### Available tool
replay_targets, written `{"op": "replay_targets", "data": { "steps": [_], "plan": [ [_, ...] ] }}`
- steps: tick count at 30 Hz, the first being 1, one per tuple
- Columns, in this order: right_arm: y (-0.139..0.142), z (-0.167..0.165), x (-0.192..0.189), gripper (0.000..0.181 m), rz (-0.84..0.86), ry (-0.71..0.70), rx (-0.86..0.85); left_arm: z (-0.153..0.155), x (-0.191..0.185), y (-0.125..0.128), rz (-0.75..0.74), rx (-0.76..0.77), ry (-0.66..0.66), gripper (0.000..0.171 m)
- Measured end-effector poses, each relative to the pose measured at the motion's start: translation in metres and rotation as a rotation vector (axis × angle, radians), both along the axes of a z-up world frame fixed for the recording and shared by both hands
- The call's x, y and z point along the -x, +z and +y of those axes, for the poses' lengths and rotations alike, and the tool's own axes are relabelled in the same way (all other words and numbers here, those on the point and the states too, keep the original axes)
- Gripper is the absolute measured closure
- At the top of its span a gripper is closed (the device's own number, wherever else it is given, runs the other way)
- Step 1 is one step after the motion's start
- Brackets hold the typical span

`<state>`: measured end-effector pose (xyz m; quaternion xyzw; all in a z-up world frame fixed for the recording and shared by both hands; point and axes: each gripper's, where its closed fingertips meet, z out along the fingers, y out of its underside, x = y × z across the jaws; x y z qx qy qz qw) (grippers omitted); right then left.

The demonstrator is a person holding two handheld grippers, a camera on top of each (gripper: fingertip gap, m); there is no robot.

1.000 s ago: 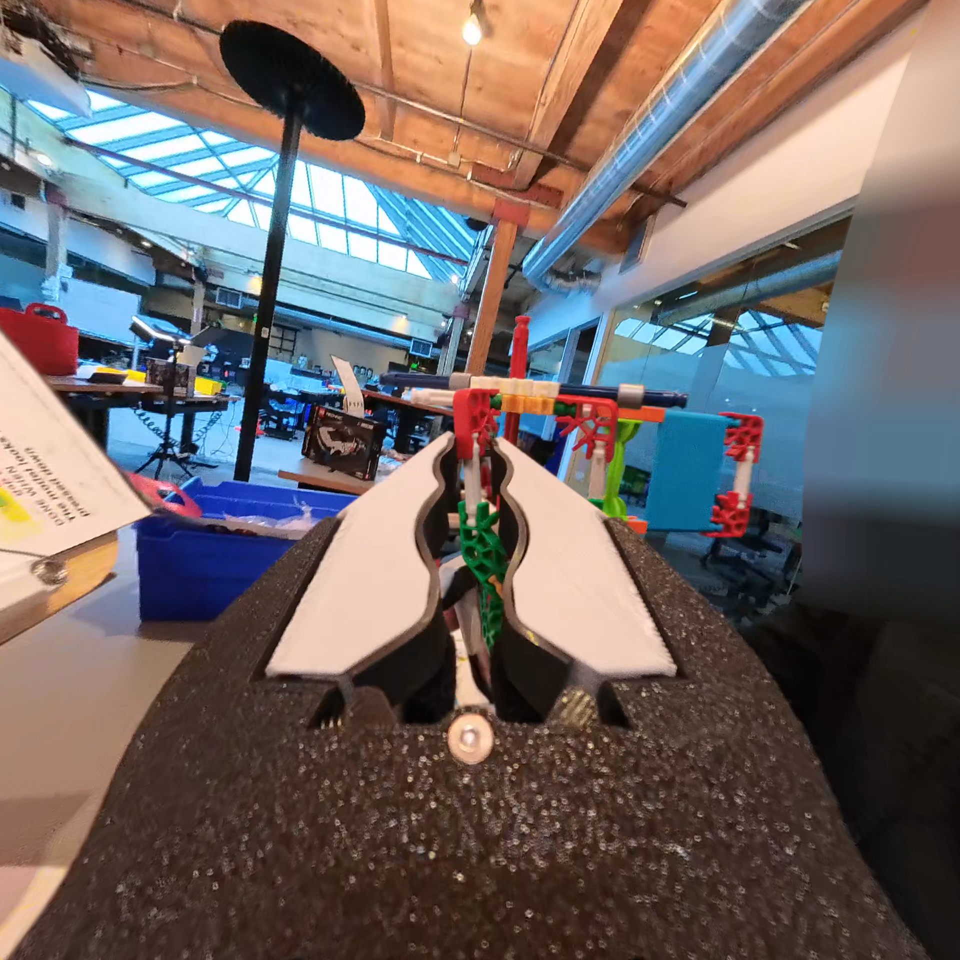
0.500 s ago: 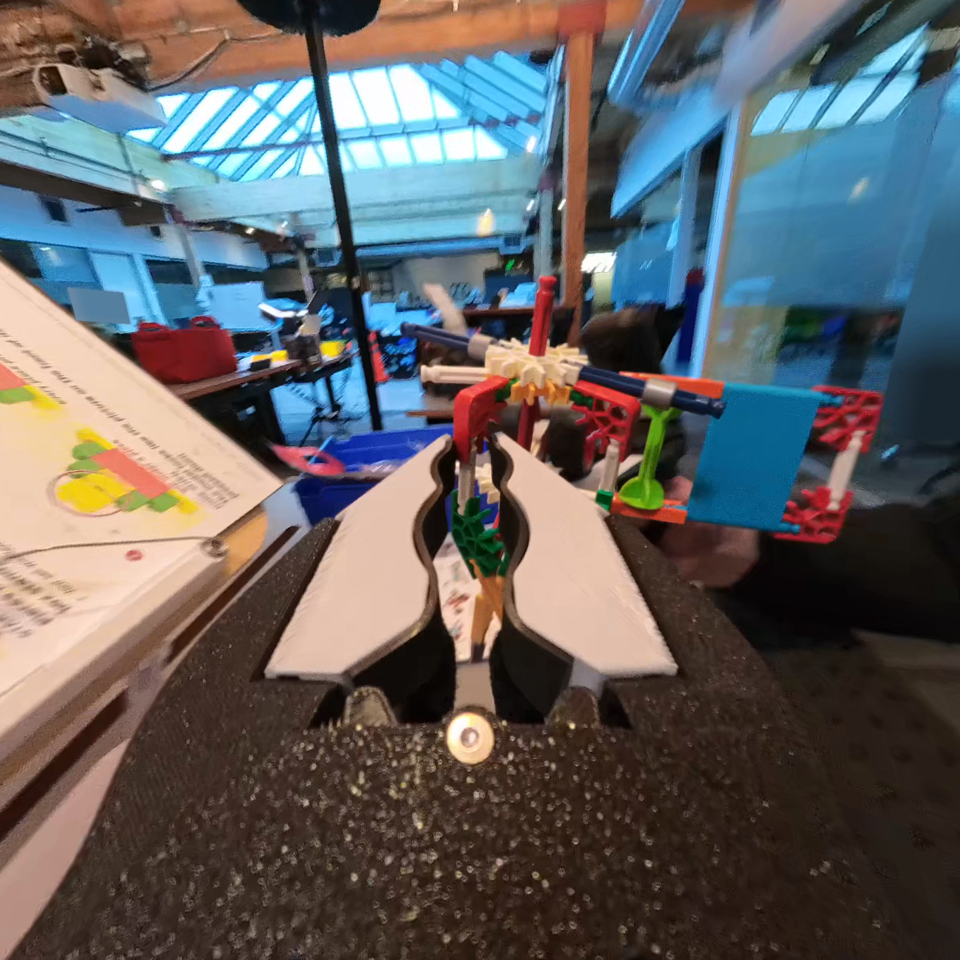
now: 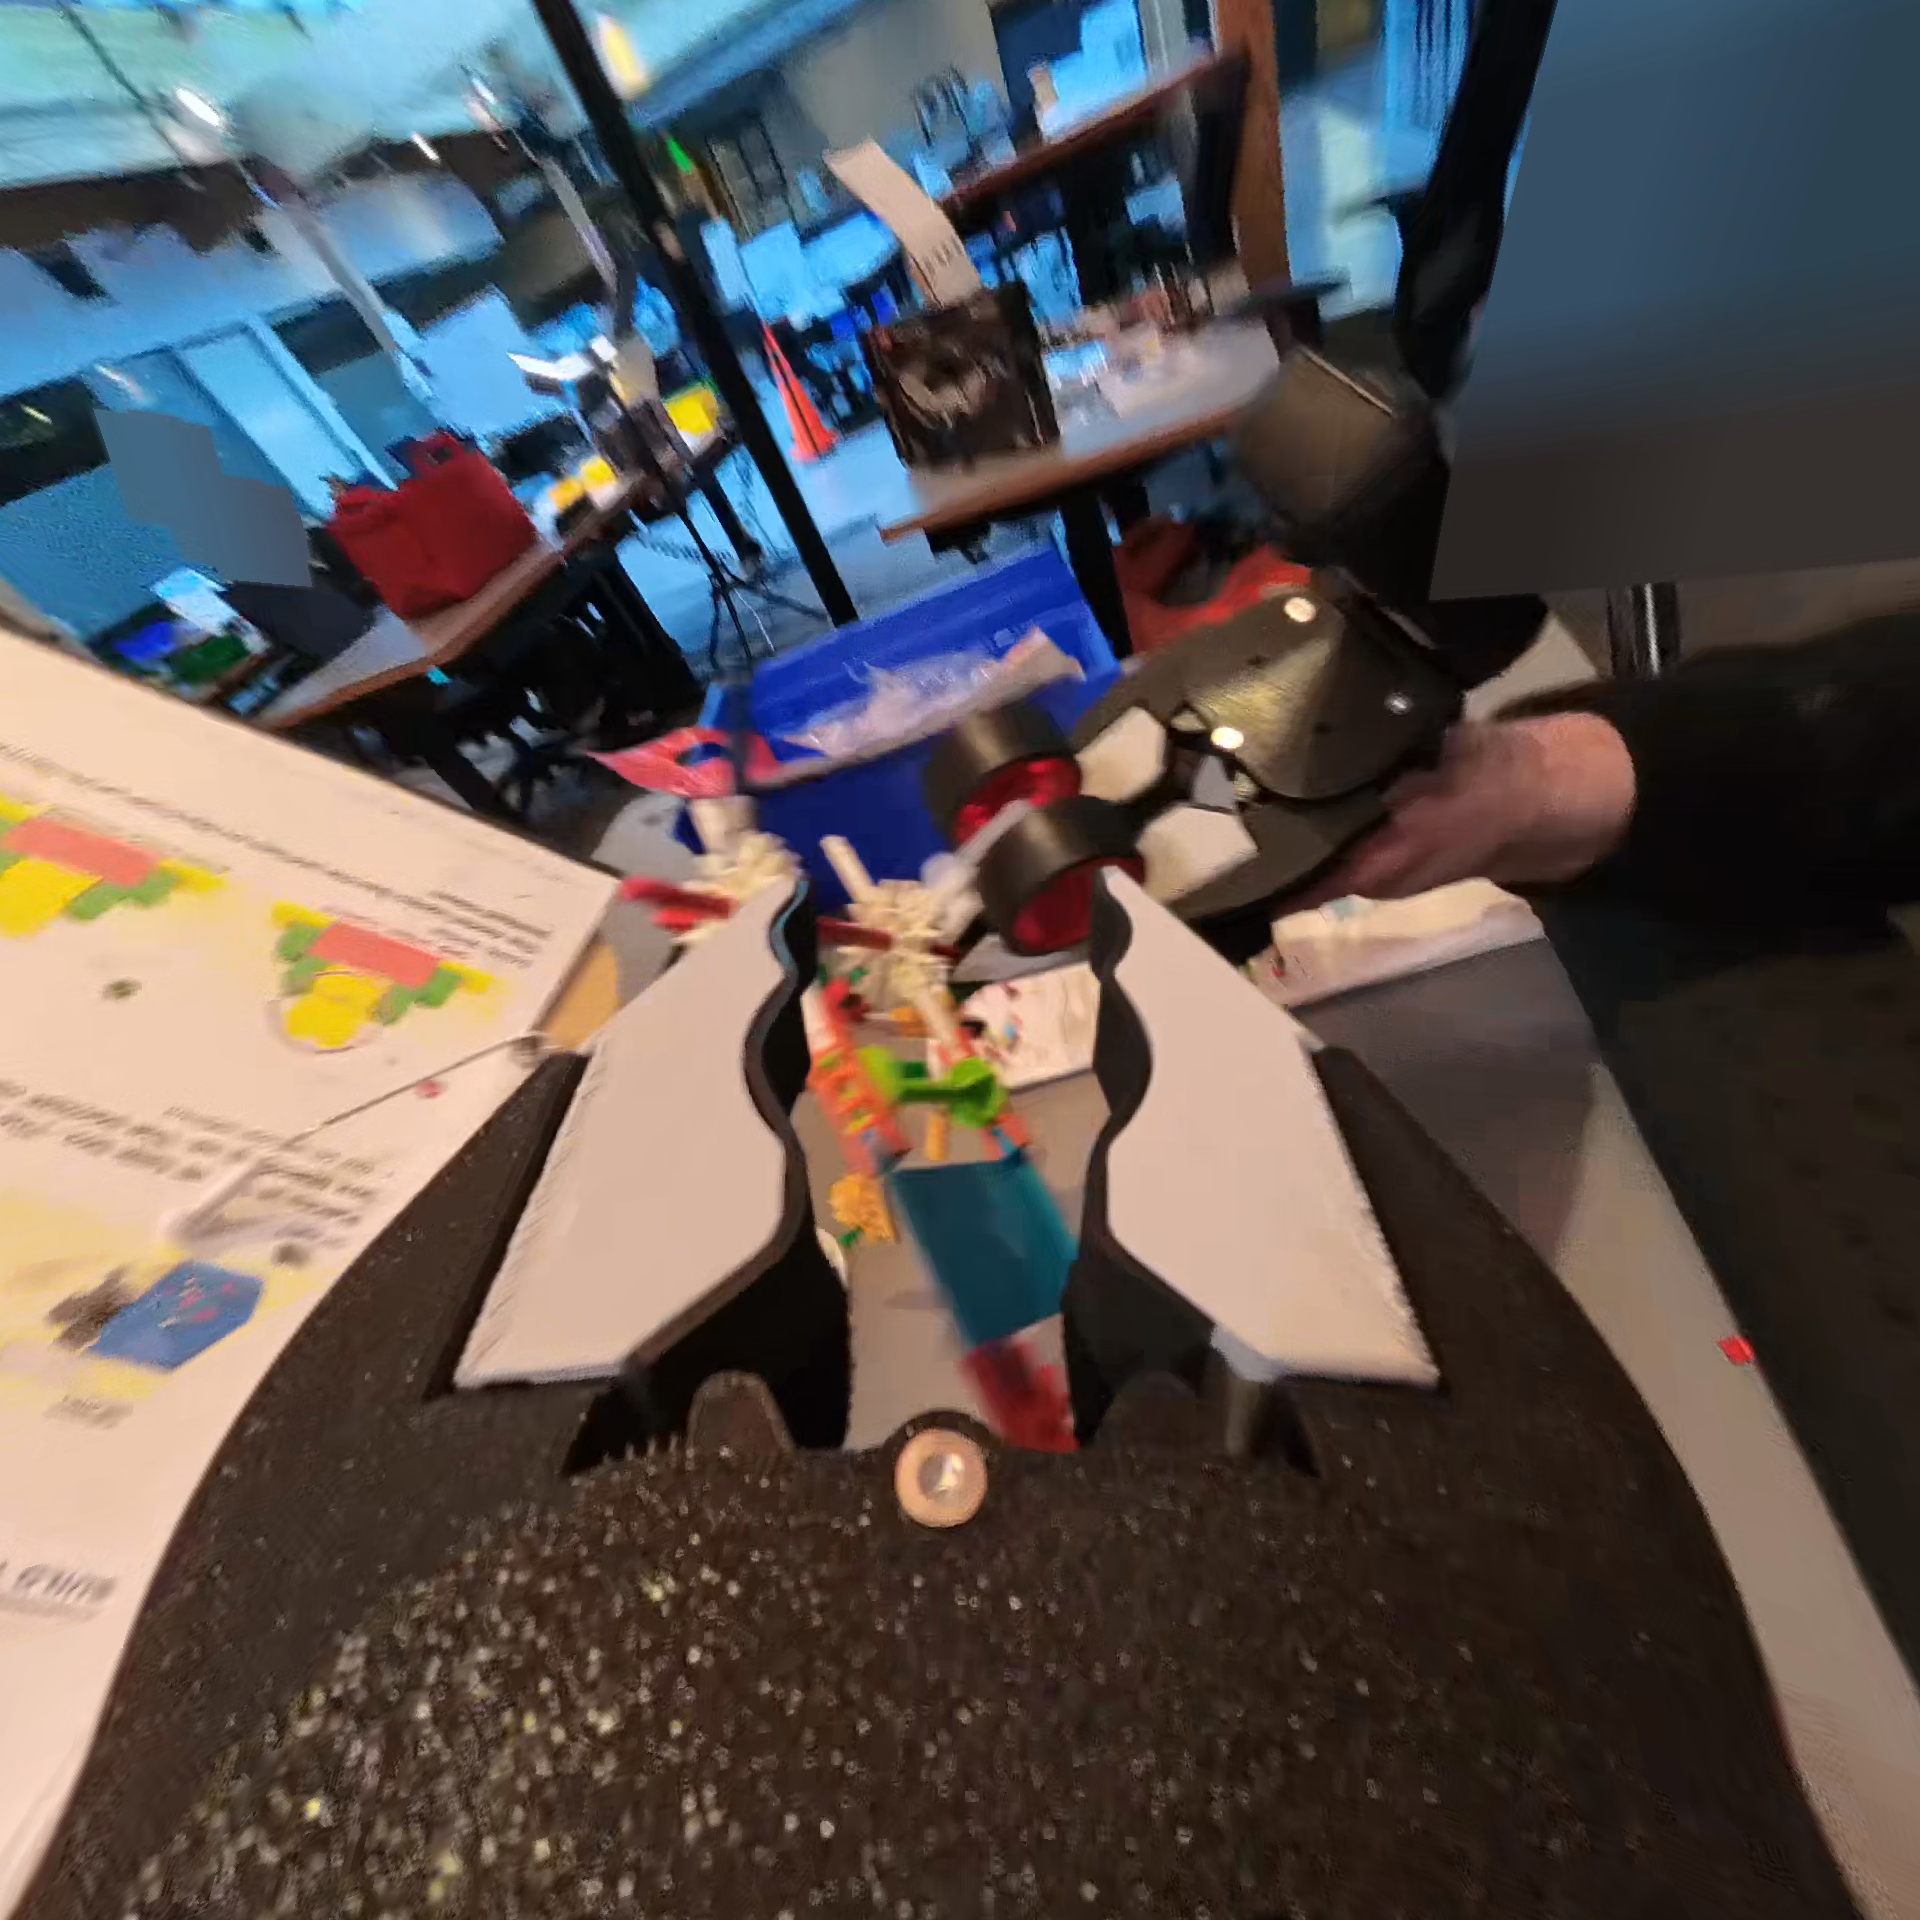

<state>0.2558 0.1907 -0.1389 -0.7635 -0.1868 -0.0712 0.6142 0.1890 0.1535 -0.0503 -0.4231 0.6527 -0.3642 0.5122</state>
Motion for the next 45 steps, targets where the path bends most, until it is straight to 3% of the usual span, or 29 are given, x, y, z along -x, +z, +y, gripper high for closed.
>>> {"op": "replay_targets", "data": {
  "steps": [3,6,12,16,20,23,25,26,29,32,36,40,45],
  "plan": [
    [-0.004,0.002,0.000,0.178,-0.010,-0.051,0.001,-0.010,-0.016,-0.033,0.157,-0.126,0.082,0.109],
    [-0.006,0.003,-0.001,0.178,-0.029,-0.093,-0.008,-0.008,-0.030,-0.055,0.200,-0.184,0.205,0.101],
    [-0.007,0.000,0.006,0.178,-0.155,-0.120,-0.041,0.002,-0.037,-0.056,0.060,-0.156,0.356,0.125],
    [-0.006,-0.014,0.019,0.176,-0.147,-0.024,-0.046,-0.006,-0.023,-0.058,0.079,-0.147,0.314,0.126],
    [-0.022,-0.050,0.044,0.160,-0.140,0.228,0.051,-0.015,-0.002,-0.072,0.112,-0.144,0.258,0.126],
    [-0.031,-0.082,0.051,0.146,-0.013,0.384,0.136,-0.021,0.012,-0.087,0.125,-0.164,0.230,0.127],
    [-0.022,-0.097,0.054,0.143,0.089,0.460,0.151,-0.026,0.015,-0.088,0.116,-0.185,0.201,0.127],
    [-0.018,-0.101,0.054,0.131,0.116,0.474,0.169,-0.023,0.016,-0.092,0.139,-0.210,0.213,0.127],
    [0.005,-0.108,0.059,0.128,0.171,0.533,0.164,-0.027,0.014,-0.098,0.144,-0.236,0.191,0.127],
    [0.019,-0.111,0.069,0.122,0.213,0.585,0.151,-0.030,0.013,-0.103,0.158,-0.239,0.174,0.127],
    [0.004,-0.102,0.086,0.116,0.193,0.640,0.223,-0.042,0.011,-0.108,0.154,-0.257,0.089,0.127],
    [-0.002,-0.087,0.083,0.127,0.358,0.734,0.296,-0.041,0.017,-0.106,0.133,-0.287,0.031,0.127],
    [-0.015,-0.080,0.086,0.119,0.281,0.743,0.353,-0.038,0.020,-0.106,0.120,-0.353,0.022,0.128]
  ]
}}
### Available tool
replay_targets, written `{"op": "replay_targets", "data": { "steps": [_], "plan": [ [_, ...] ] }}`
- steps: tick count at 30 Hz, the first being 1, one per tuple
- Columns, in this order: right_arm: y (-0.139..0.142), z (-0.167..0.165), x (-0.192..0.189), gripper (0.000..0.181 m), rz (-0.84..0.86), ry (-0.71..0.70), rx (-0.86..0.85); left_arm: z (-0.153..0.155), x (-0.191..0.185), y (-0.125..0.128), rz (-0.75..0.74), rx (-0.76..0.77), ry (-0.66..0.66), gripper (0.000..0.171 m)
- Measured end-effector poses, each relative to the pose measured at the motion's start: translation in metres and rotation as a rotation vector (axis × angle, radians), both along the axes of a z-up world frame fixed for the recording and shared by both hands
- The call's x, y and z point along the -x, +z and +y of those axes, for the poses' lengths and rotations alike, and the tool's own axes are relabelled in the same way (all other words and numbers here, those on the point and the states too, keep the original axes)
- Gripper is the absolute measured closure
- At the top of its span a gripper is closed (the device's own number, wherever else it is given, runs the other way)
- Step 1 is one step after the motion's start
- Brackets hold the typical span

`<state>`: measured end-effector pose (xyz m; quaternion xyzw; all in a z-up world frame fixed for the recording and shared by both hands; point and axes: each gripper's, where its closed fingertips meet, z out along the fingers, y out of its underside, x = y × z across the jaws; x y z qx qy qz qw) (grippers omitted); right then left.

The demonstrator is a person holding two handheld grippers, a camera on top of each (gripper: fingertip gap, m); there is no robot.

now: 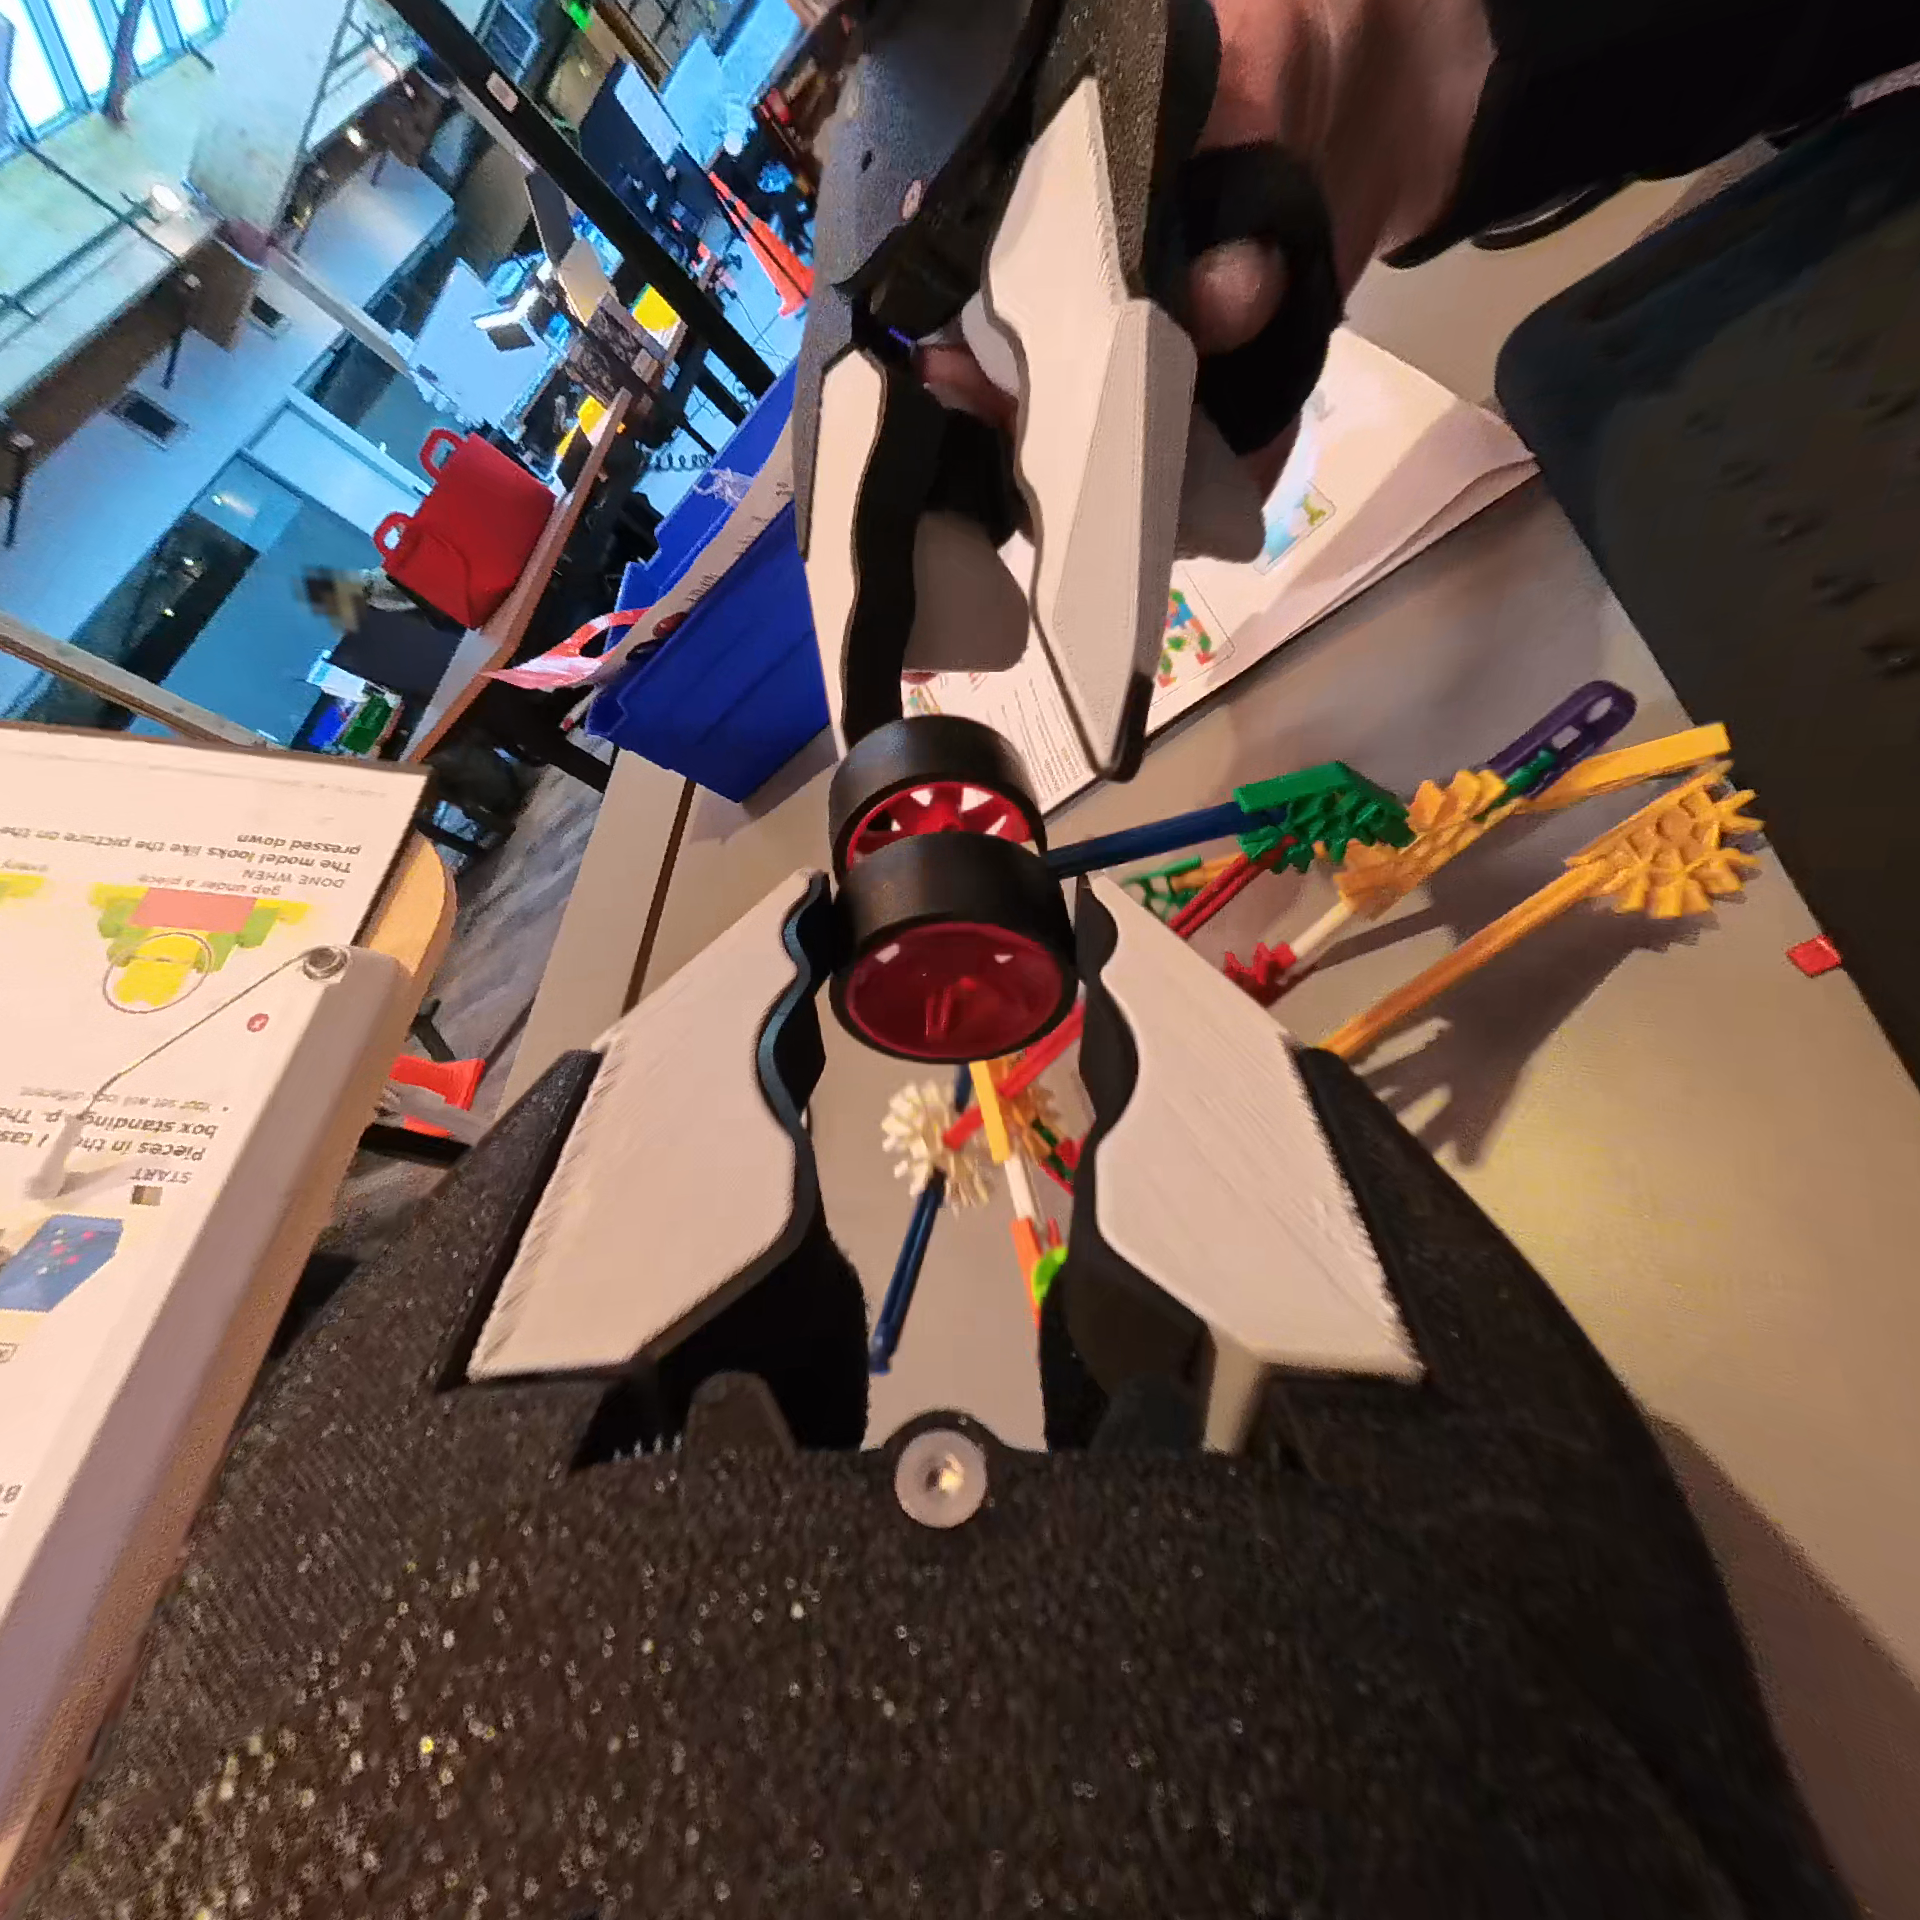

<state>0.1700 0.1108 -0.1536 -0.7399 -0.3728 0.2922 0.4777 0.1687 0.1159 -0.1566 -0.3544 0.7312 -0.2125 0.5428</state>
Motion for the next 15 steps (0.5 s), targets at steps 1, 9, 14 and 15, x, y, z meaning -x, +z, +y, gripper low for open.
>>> {"op": "replay_targets", "data": {
  "steps": [1,9,14,15],
  "plan": [
    [0.001,0.002,-0.004,0.113,0.005,-0.001,0.004,-0.001,0.000,0.001,-0.003,0.009,-0.011,0.128],
    [0.005,0.003,0.005,0.125,0.109,0.150,0.059,-0.010,-0.003,0.016,-0.066,0.039,-0.094,0.128],
    [0.004,0.007,0.012,0.134,0.147,0.189,0.025,-0.005,-0.002,0.012,-0.047,0.042,-0.073,0.128],
    [0.003,0.007,0.011,0.134,0.128,0.179,0.001,-0.004,-0.002,0.010,-0.037,0.031,-0.065,0.128]
  ]
}}
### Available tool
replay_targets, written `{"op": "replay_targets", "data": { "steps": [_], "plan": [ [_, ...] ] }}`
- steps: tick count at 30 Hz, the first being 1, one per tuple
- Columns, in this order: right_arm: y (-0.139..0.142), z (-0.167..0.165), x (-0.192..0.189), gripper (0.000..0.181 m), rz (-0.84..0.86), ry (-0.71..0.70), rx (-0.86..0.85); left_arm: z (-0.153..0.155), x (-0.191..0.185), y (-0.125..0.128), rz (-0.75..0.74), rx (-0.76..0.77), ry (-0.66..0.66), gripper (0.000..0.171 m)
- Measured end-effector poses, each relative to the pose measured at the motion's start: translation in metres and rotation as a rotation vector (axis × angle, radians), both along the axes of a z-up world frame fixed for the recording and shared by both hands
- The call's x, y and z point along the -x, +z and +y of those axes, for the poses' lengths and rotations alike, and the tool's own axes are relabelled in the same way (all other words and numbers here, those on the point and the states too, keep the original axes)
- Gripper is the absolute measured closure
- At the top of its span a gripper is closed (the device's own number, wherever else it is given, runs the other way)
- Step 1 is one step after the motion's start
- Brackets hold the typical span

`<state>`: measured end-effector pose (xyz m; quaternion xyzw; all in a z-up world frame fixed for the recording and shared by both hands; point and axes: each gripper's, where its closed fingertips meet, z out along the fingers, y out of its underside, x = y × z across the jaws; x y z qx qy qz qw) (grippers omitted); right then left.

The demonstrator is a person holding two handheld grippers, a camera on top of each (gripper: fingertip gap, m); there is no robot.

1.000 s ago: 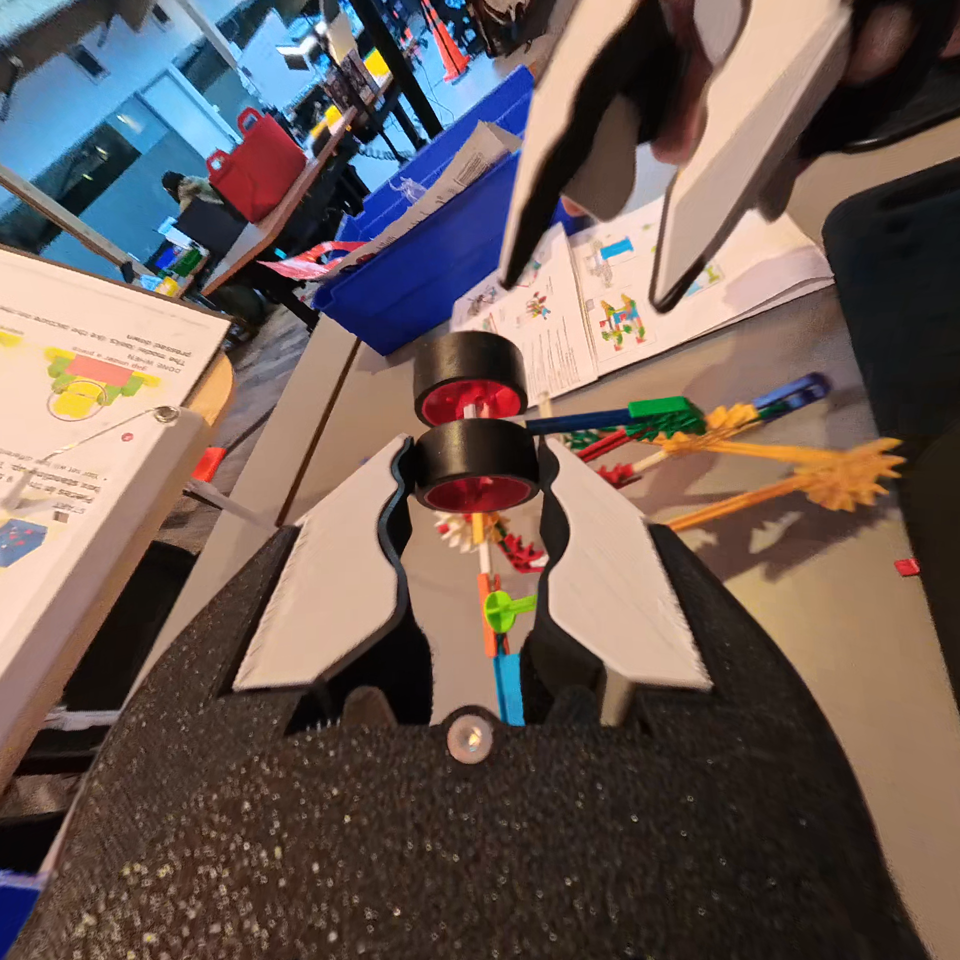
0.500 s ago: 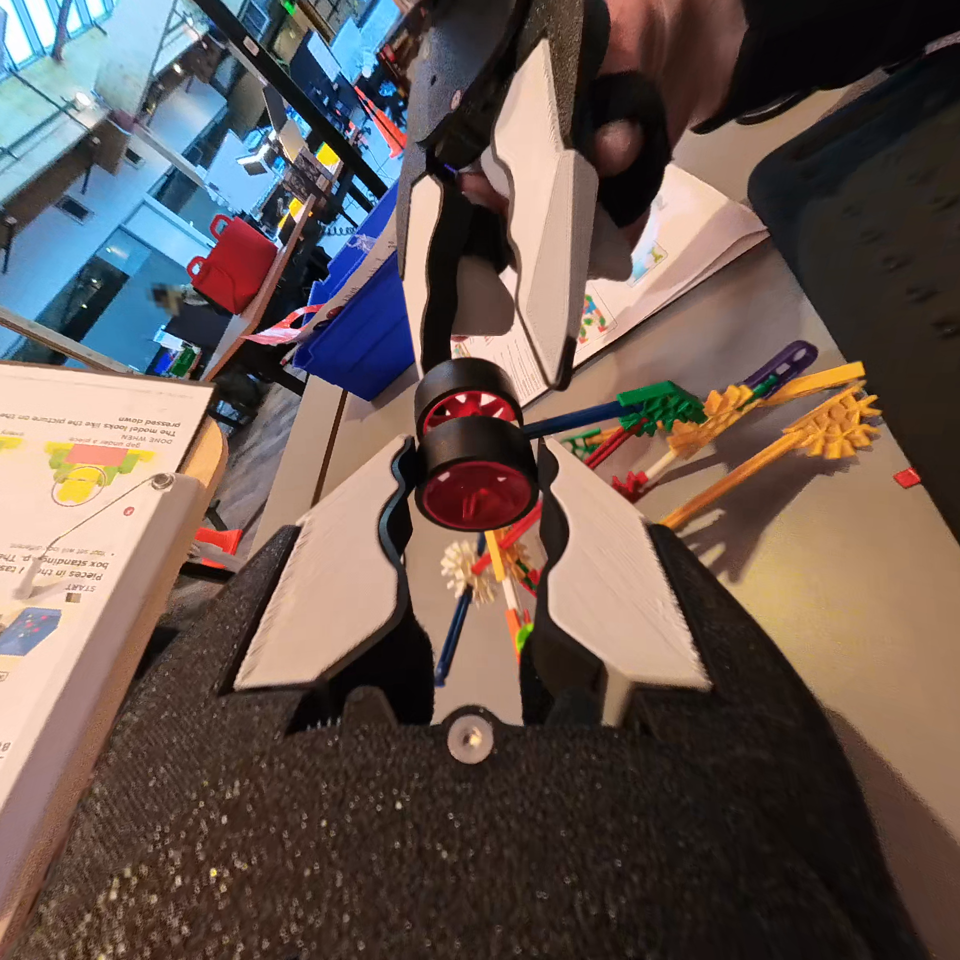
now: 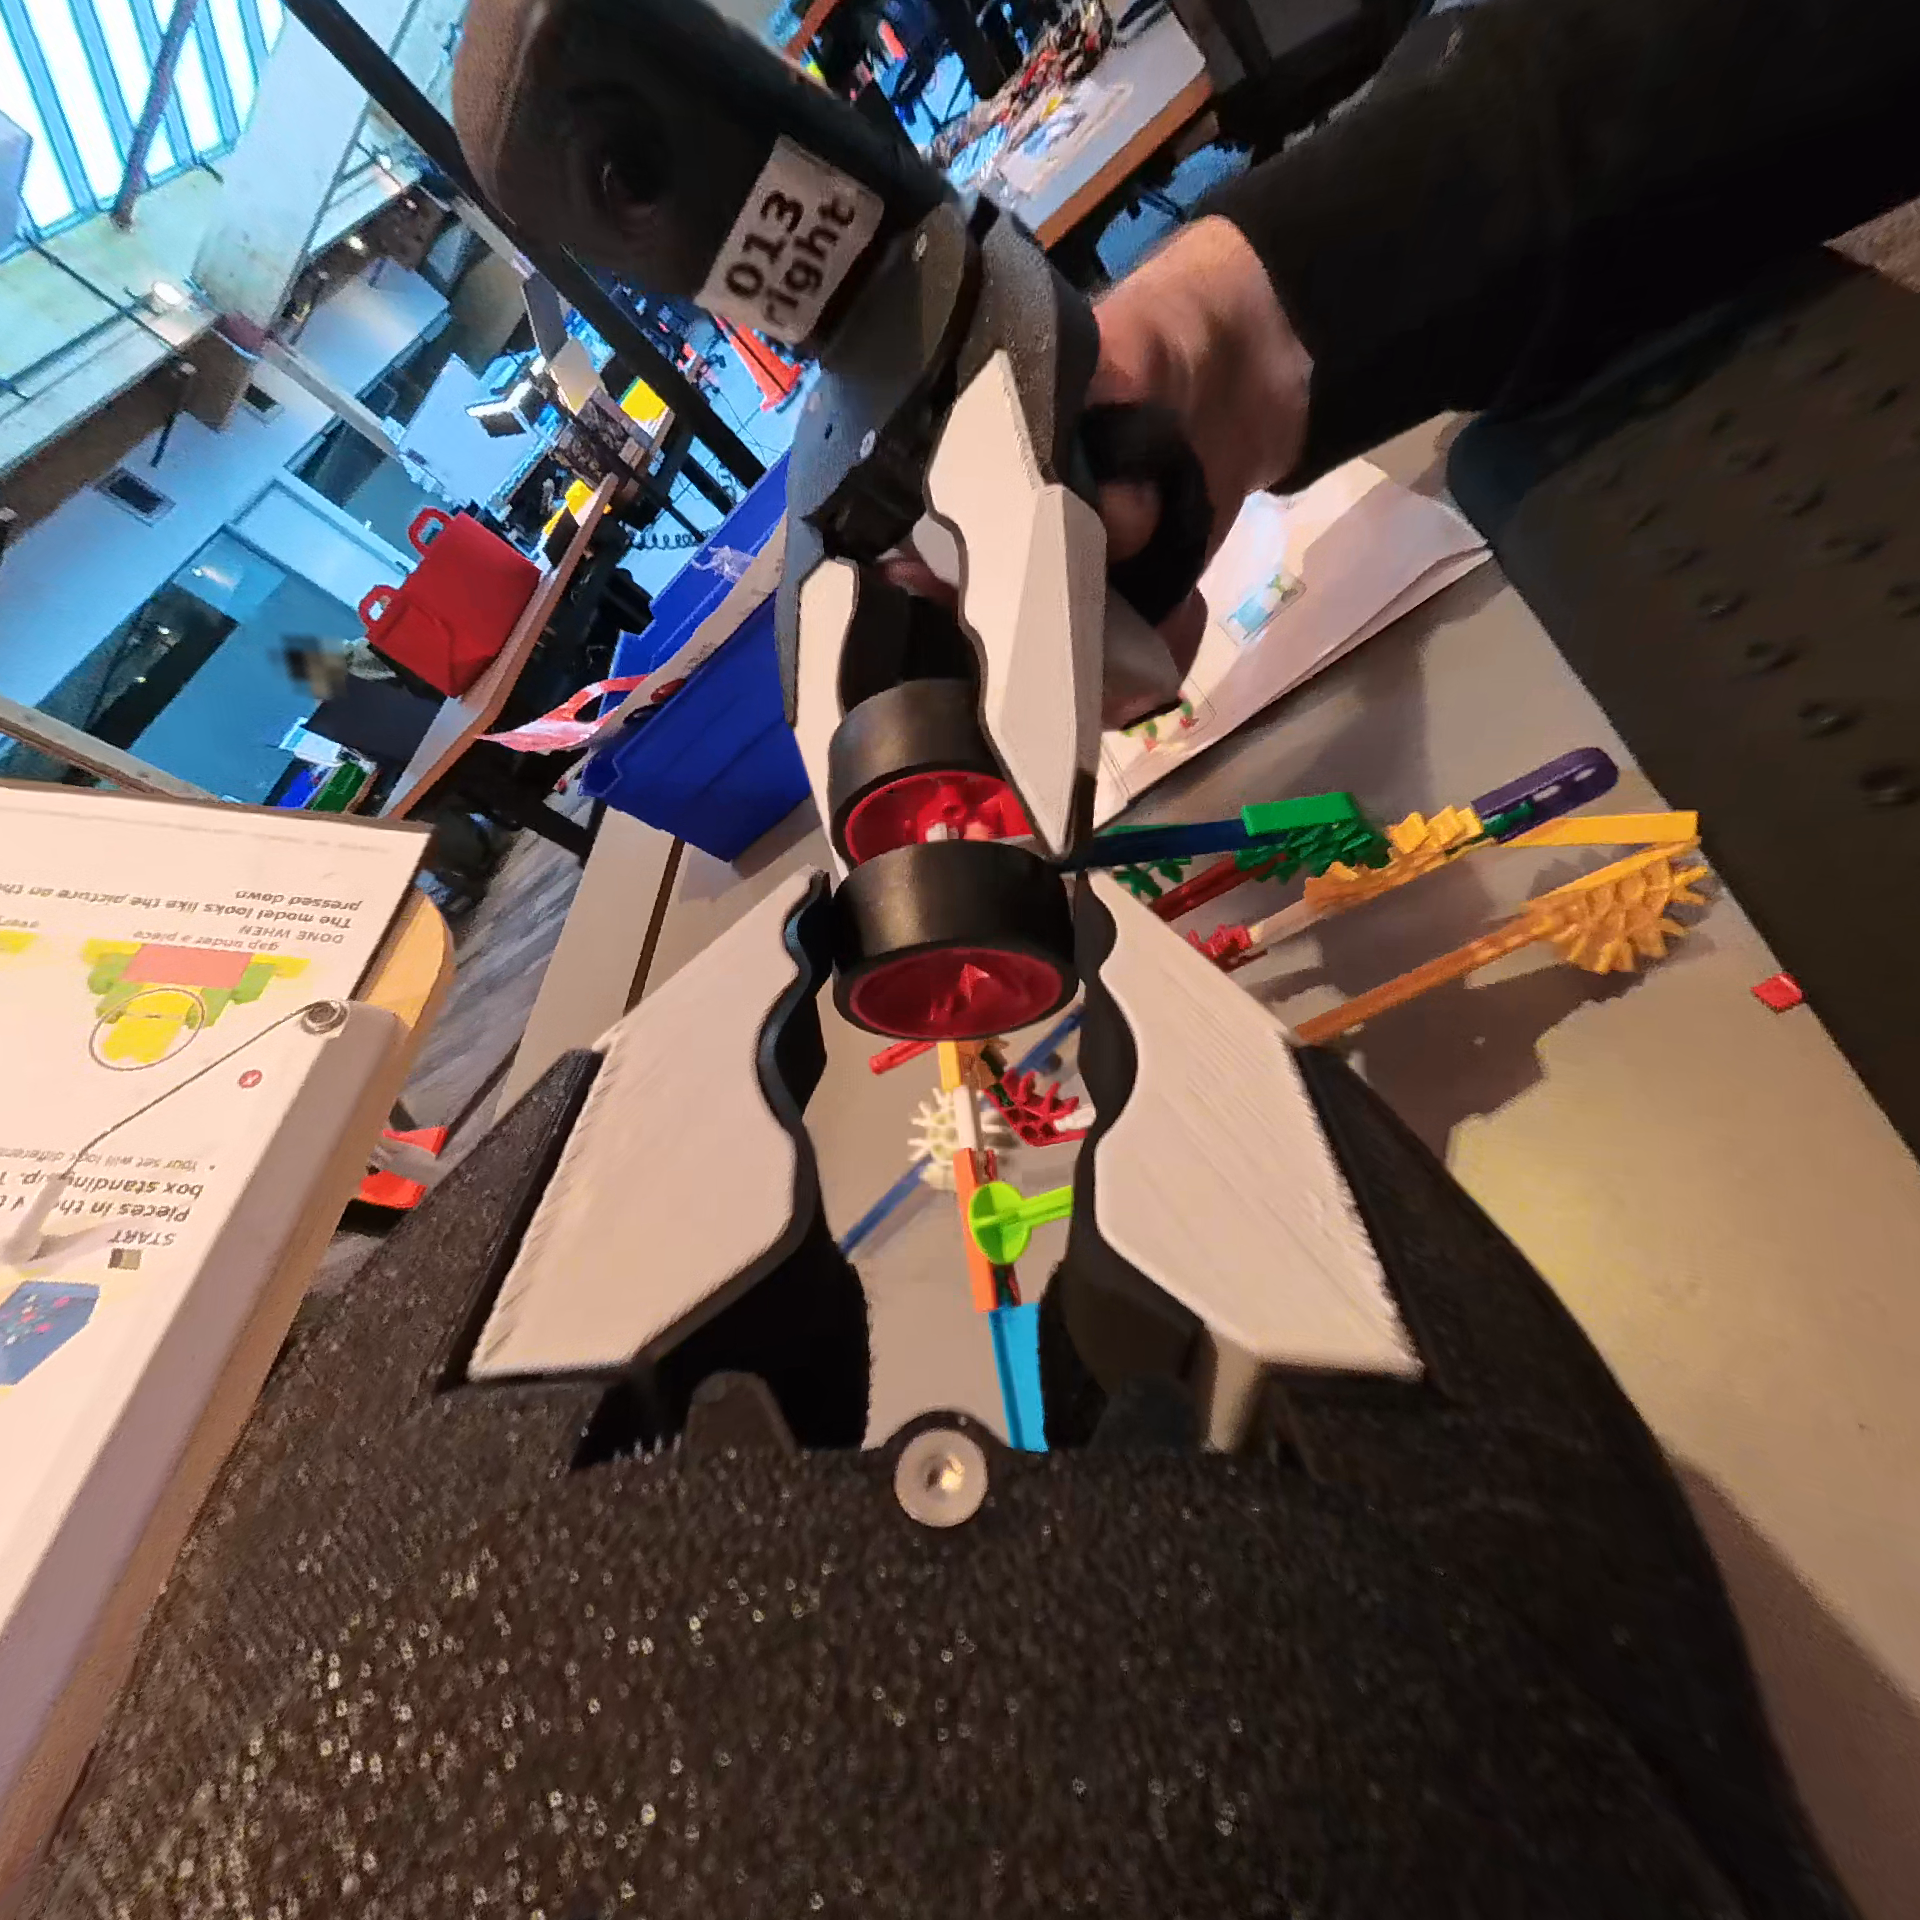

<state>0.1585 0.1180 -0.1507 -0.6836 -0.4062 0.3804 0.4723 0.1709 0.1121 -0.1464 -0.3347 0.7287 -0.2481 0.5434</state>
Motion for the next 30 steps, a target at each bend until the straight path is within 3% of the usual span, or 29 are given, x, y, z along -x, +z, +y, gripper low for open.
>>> {"op": "replay_targets", "data": {
  "steps": [6,14,15,18,23,30],
  "plan": [
    [-0.013,-0.008,-0.004,0.135,-0.018,0.017,-0.020,-0.005,-0.001,-0.013,0.041,0.031,-0.017,0.128],
    [-0.030,-0.022,-0.005,0.135,-0.106,0.053,-0.076,-0.019,0.003,-0.029,0.100,0.273,-0.086,0.130],
    [-0.031,-0.022,-0.013,0.135,-0.118,0.045,-0.091,-0.018,0.006,-0.032,0.116,0.310,-0.086,0.130],
    [0.000,-0.014,-0.077,0.135,-0.004,-0.103,-0.126,0.026,0.039,-0.027,0.040,0.495,0.027,0.131],
    [-0.039,-0.005,-0.054,0.134,-0.207,-0.068,-0.094,-0.005,0.028,-0.034,0.091,0.374,-0.012,0.129],
    [-0.005,0.009,-0.026,0.133,-0.294,-0.109,-0.282,0.001,0.034,-0.043,0.143,0.384,0.049,0.128]
  ]
}}
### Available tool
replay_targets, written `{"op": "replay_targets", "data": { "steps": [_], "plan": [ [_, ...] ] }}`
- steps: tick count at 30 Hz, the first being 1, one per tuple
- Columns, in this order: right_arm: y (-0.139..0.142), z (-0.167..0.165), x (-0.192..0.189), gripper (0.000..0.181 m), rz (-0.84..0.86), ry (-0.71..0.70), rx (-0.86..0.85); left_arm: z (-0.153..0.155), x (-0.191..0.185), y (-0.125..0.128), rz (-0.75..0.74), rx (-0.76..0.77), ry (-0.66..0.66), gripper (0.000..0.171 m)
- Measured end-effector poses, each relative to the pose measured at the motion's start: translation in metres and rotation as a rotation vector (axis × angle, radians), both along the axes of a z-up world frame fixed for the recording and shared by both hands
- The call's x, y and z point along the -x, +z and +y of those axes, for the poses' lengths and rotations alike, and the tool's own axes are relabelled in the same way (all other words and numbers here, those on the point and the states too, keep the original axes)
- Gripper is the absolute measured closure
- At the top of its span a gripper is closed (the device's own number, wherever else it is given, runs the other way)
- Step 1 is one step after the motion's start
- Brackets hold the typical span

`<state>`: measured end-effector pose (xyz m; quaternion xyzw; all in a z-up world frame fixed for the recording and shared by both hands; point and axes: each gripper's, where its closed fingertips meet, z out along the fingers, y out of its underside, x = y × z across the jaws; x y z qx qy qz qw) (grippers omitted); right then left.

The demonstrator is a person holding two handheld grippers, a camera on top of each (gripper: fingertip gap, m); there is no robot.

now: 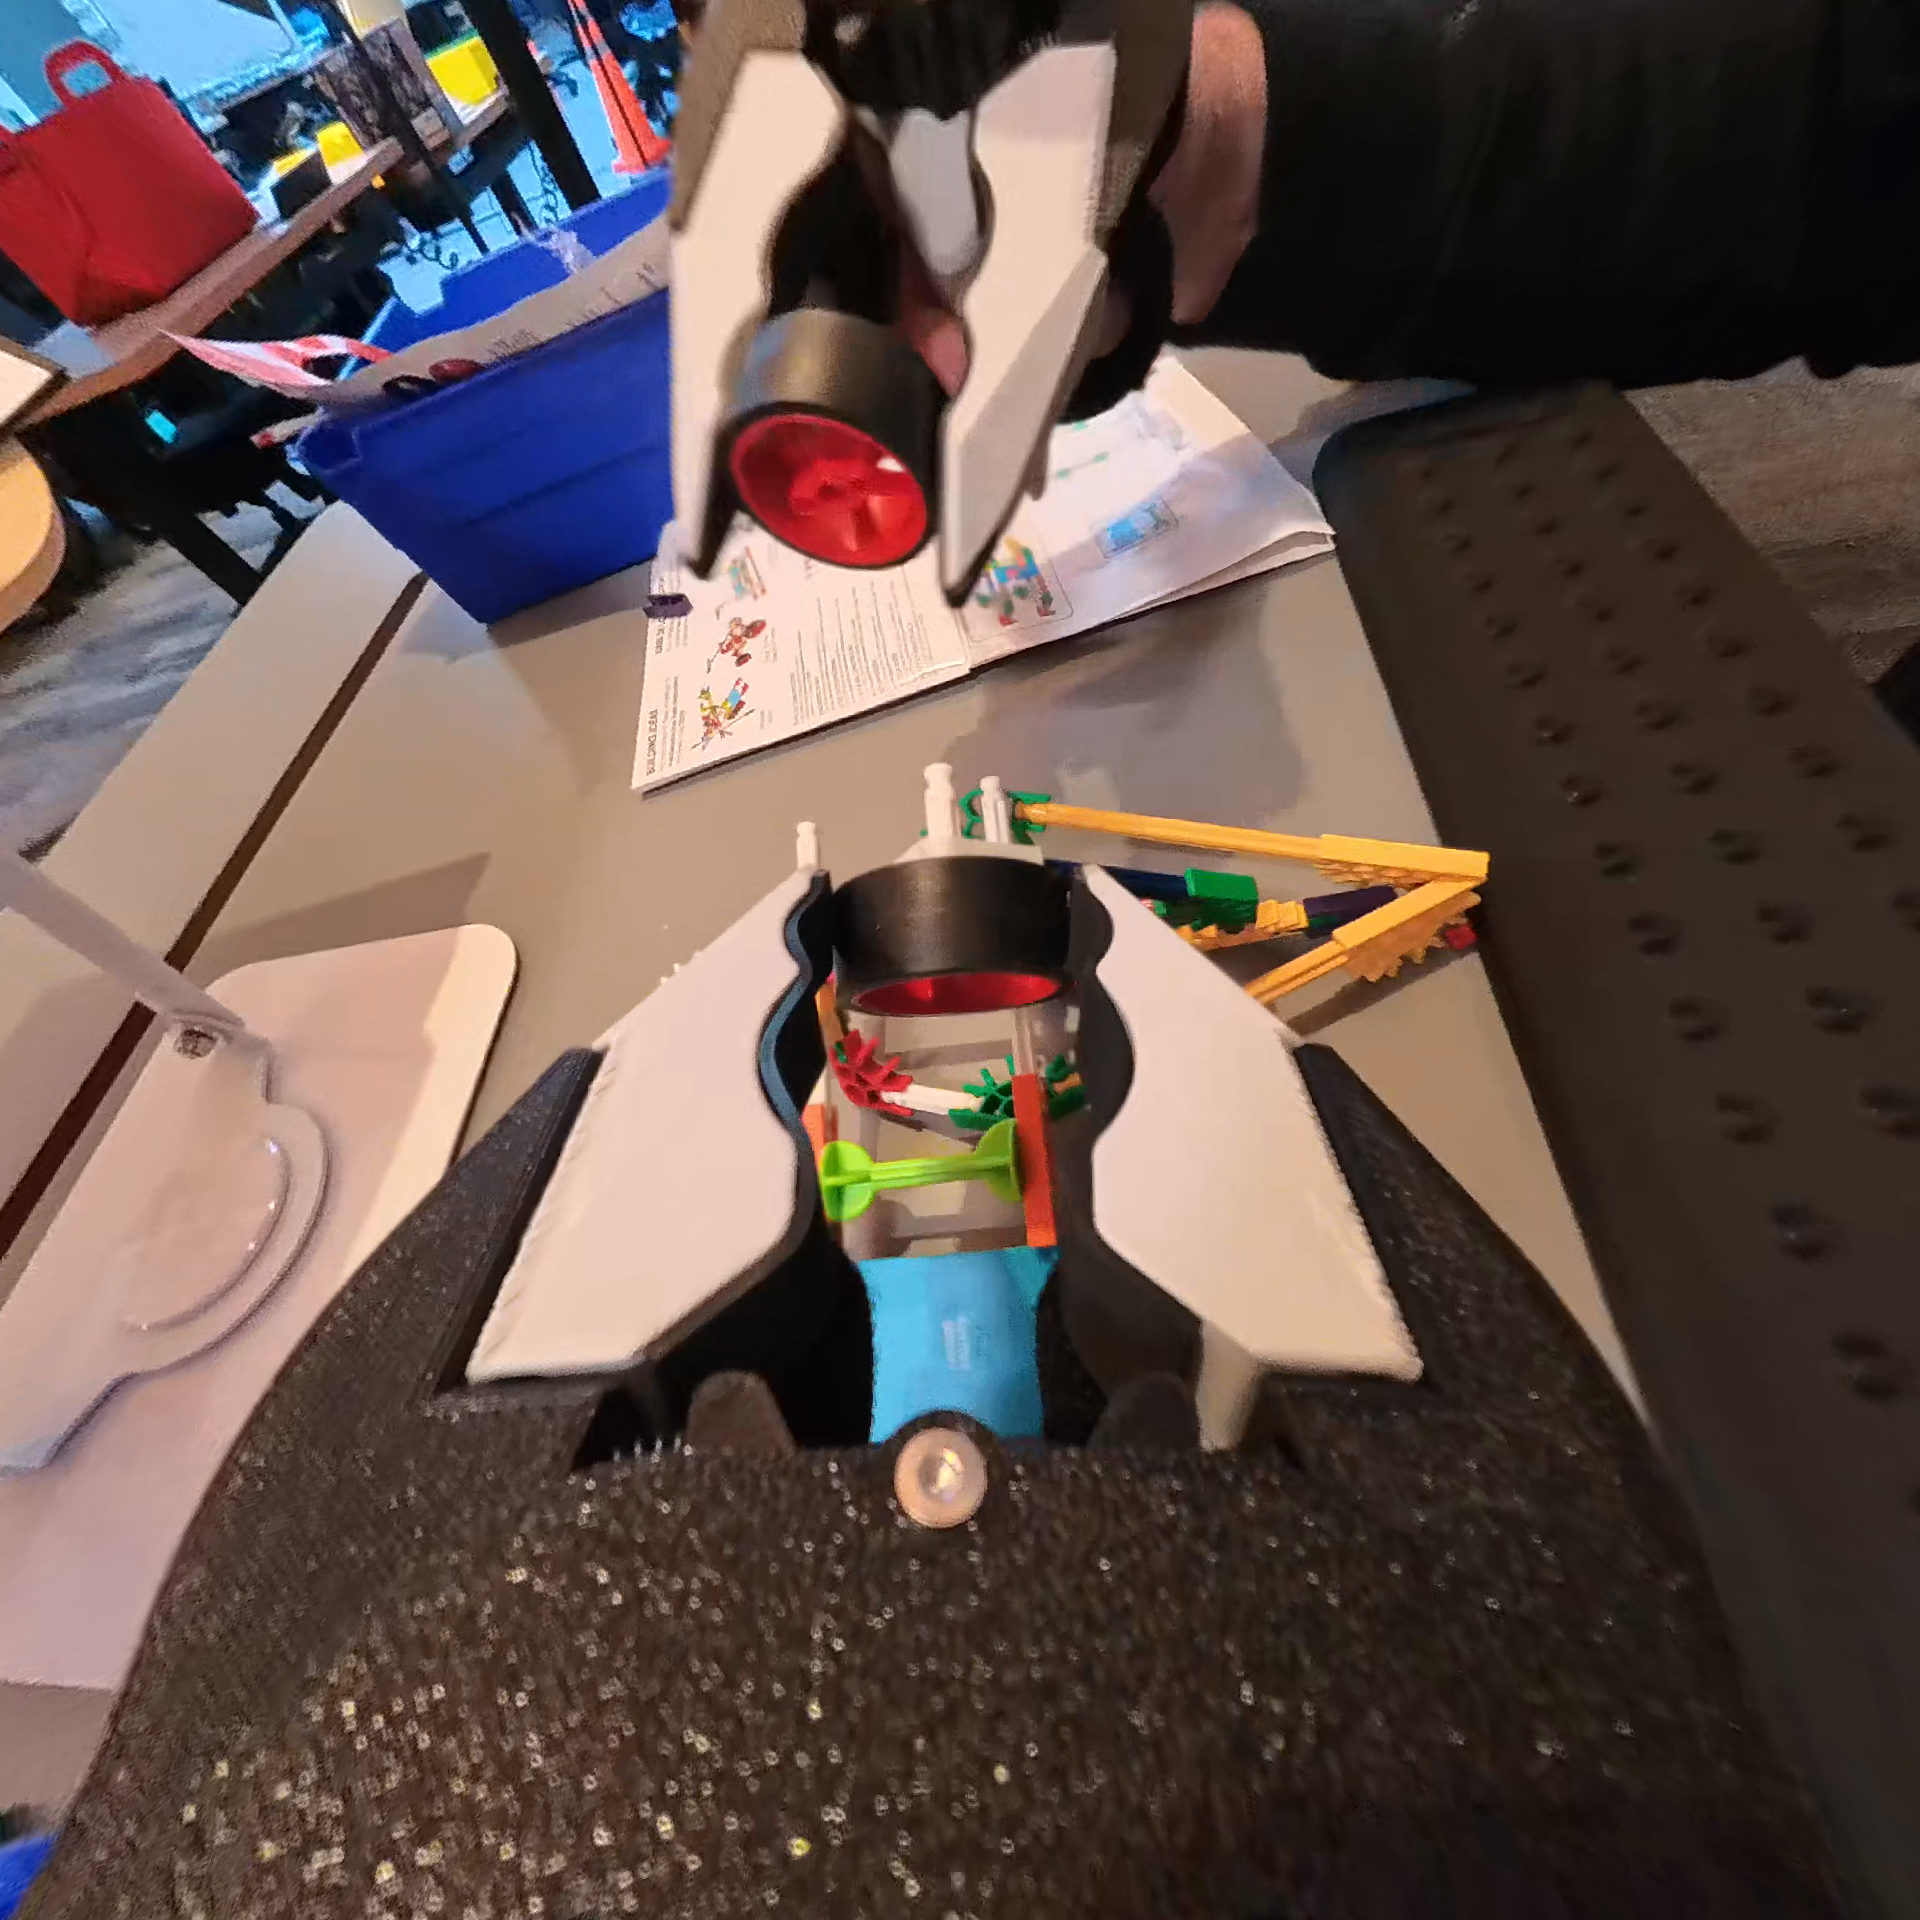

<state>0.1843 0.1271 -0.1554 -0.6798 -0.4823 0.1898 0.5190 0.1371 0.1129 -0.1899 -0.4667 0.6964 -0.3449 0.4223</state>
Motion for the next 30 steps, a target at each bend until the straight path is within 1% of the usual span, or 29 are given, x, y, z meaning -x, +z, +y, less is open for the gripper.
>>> {"op": "replay_targets", "data": {
  "steps": [1,4,5,6,8,10,12,13,15,16,18,19,20,21,22,24,26,28,29,30],
  "plan": [
    [0.003,0.006,0.006,0.133,-0.065,-0.011,-0.055,-0.002,0.002,-0.001,0.011,0.014,0.001,0.128],
    [0.010,0.026,0.022,0.133,-0.305,-0.047,-0.238,-0.002,0.014,-0.005,0.034,-0.026,0.032,0.128],
    [0.009,0.031,0.027,0.133,-0.379,-0.045,-0.271,-0.002,0.017,-0.005,0.035,-0.012,0.038,0.128],
    [0.010,0.035,0.033,0.133,-0.416,-0.039,-0.288,-0.002,0.021,-0.006,0.037,-0.007,0.047,0.128],
    [0.014,0.042,0.048,0.133,-0.394,-0.022,-0.266,-0.002,0.028,-0.009,0.055,-0.023,0.061,0.128],
    [0.022,0.050,0.065,0.133,-0.309,0.007,-0.209,-0.001,0.033,-0.016,0.098,-0.057,0.089,0.128],
    [0.023,0.061,0.083,0.133,-0.260,0.028,-0.124,-0.013,0.039,-0.030,0.161,-0.050,0.055,0.128],
    [0.027,0.069,0.096,0.133,-0.240,0.038,-0.126,-0.019,0.040,-0.036,0.175,-0.052,0.046,0.128],
    [0.032,0.078,0.129,0.133,-0.197,0.104,-0.080,-0.021,0.042,-0.043,0.202,-0.100,0.060,0.128],
    [0.038,0.083,0.147,0.133,-0.176,0.142,-0.084,-0.021,0.042,-0.043,0.207,-0.117,0.067,0.128],
    [0.046,0.097,0.178,0.133,-0.165,0.181,-0.069,-0.021,0.042,-0.035,0.168,-0.116,0.068,0.128],
    [0.045,0.107,0.191,0.133,-0.183,0.179,-0.053,-0.020,0.043,-0.030,0.143,-0.106,0.072,0.128],
    [0.037,0.117,0.201,0.132,-0.223,0.183,-0.020,-0.018,0.043,-0.025,0.121,-0.095,0.075,0.128],
    [0.027,0.131,0.208,0.113,-0.264,0.159,0.011,-0.016,0.043,-0.024,0.113,-0.088,0.081,0.128],
    [0.017,0.147,0.211,0.100,-0.290,0.116,0.034,-0.013,0.044,-0.024,0.110,-0.089,0.090,0.128],
    [0.009,0.157,0.215,0.097,-0.274,0.105,0.074,-0.008,0.047,-0.024,0.112,-0.099,0.104,0.128],
    [0.015,0.158,0.206,0.099,-0.239,0.069,0.060,-0.003,0.051,-0.018,0.090,-0.112,0.127,0.128],
    [0.023,0.147,0.188,0.100,-0.209,0.050,0.056,0.002,0.055,-0.007,0.048,-0.106,0.147,0.128],
    [0.026,0.135,0.178,0.102,-0.188,0.065,0.077,0.005,0.057,-0.001,0.024,-0.111,0.159,0.128],
    [0.028,0.122,0.167,0.108,-0.166,0.081,0.103,0.008,0.059,0.004,0.009,-0.127,0.170,0.128]
  ]
}}
